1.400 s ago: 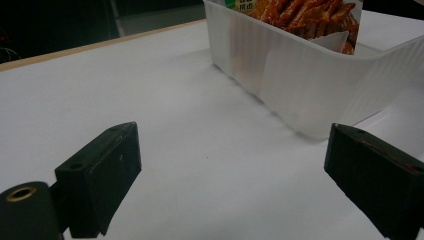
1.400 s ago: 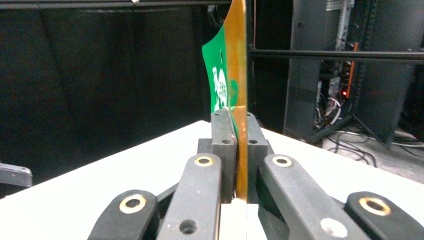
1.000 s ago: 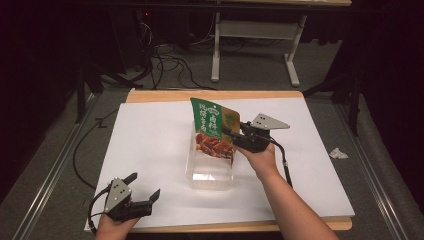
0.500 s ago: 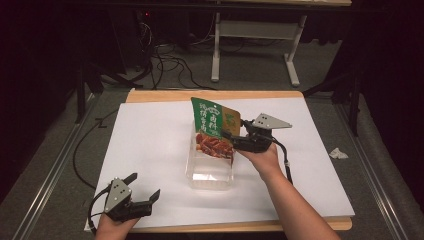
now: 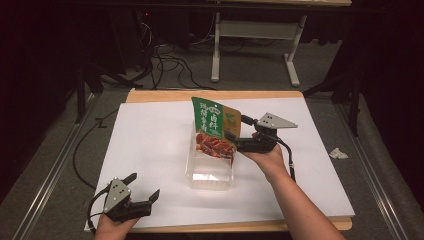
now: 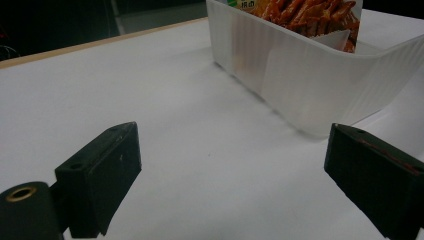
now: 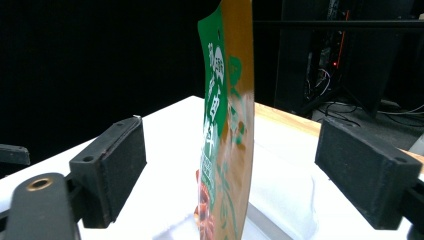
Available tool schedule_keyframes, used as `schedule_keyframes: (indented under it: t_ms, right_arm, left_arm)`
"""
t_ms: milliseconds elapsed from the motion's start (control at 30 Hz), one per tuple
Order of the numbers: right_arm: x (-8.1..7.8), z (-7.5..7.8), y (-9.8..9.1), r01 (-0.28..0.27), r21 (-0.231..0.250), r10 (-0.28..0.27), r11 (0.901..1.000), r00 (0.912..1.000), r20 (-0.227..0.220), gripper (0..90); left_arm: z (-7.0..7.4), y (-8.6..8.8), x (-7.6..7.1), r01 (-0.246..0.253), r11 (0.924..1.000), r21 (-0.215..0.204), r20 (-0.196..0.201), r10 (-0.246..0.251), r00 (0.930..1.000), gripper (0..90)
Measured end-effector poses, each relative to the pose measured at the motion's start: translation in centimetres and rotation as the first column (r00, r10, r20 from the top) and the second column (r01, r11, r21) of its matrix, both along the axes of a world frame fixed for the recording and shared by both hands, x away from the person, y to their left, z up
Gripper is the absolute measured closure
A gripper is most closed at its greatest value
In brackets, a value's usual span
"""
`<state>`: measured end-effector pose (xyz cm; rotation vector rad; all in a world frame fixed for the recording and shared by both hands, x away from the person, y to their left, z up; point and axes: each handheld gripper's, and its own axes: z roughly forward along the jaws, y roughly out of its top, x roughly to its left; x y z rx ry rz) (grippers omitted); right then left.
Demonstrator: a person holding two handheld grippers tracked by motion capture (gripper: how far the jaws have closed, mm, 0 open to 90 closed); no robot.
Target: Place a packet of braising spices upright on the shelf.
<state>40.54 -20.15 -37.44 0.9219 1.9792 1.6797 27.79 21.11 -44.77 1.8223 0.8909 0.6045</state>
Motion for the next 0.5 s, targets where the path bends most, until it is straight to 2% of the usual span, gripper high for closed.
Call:
schedule_keyframes:
  t_ms: [267, 500]
  right_arm:
    - [-1.0, 0.4, -1.6, 0.010, -0.004, -0.010, 0.9999, 0.9999, 0.004, 8.8]
    - [-2.2, 0.0, -3.5, 0.031, -0.026, -0.032, 0.9992, 0.9995, -0.003, 8.5]
  left_arm:
    - [0.0, -0.1, 0.0, -0.001, 1.0000, -0.001, -0.002, 0.001, 1.0000, 8.4]
    - [0.0, -0.2, 0.2, 0.003, 1.0000, 0.003, -0.005, -0.003, 1.0000, 8.4]
